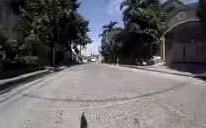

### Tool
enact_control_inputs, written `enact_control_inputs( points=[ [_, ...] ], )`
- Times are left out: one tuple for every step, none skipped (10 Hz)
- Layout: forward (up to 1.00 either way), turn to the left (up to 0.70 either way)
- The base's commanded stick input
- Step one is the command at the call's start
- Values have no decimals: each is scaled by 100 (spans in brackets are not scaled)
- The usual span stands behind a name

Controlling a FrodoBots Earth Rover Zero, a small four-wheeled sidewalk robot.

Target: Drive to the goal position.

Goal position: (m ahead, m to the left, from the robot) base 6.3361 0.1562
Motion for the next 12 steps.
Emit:
enact_control_inputs(
  points=[
    [100, 2],
    [100, 2],
    [100, 30],
    [100, 42],
    [100, 17],
    [100, 2],
    [100, 2],
    [100, 2],
    [100, 2],
    [100, 2],
    [100, 2],
    [100, 2]
  ],
)
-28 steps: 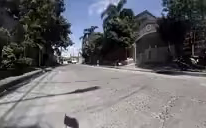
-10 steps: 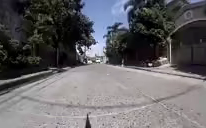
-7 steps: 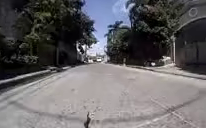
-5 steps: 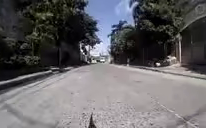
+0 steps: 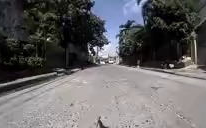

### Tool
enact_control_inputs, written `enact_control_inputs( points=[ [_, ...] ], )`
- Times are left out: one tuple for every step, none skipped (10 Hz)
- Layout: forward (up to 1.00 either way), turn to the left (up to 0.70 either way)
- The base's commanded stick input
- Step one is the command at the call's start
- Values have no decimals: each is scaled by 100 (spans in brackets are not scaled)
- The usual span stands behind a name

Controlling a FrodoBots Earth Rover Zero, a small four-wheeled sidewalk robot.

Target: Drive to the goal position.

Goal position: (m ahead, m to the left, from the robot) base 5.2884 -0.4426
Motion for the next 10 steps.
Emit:
enact_control_inputs(
  points=[
    [100, 2],
    [100, 2],
    [100, 2],
    [100, 2],
    [100, 2],
    [100, 2],
    [100, 2],
    [100, 2],
    [100, 2],
    [100, 2]
  ],
)
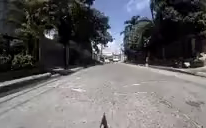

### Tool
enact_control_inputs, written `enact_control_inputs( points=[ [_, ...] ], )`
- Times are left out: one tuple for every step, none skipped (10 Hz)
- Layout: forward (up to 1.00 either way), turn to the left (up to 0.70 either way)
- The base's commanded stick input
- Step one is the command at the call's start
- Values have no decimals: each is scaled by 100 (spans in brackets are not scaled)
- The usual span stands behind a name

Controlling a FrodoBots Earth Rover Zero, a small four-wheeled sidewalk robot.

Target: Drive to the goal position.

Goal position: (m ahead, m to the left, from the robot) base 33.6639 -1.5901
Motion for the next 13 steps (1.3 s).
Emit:
enact_control_inputs(
  points=[
    [100, 2],
    [100, 2],
    [100, 2],
    [100, 2],
    [100, 2],
    [100, 2],
    [100, 2],
    [100, 2],
    [100, 2],
    [100, 2],
    [100, 2],
    [100, -1],
    [100, -37]
  ],
)
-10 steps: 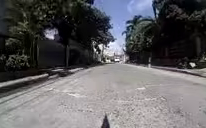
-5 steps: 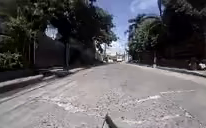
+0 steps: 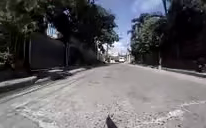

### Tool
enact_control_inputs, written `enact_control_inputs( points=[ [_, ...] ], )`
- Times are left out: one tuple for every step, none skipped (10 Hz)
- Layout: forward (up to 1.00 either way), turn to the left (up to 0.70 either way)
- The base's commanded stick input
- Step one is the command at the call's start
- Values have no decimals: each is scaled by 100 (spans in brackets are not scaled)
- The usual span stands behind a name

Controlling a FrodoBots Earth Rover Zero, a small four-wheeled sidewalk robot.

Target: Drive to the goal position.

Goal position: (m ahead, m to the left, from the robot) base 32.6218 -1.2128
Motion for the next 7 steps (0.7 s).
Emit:
enact_control_inputs(
  points=[
    [100, -38],
    [100, -38],
    [100, -38],
    [100, -38],
    [100, -38],
    [100, -38],
    [100, -38]
  ],
)
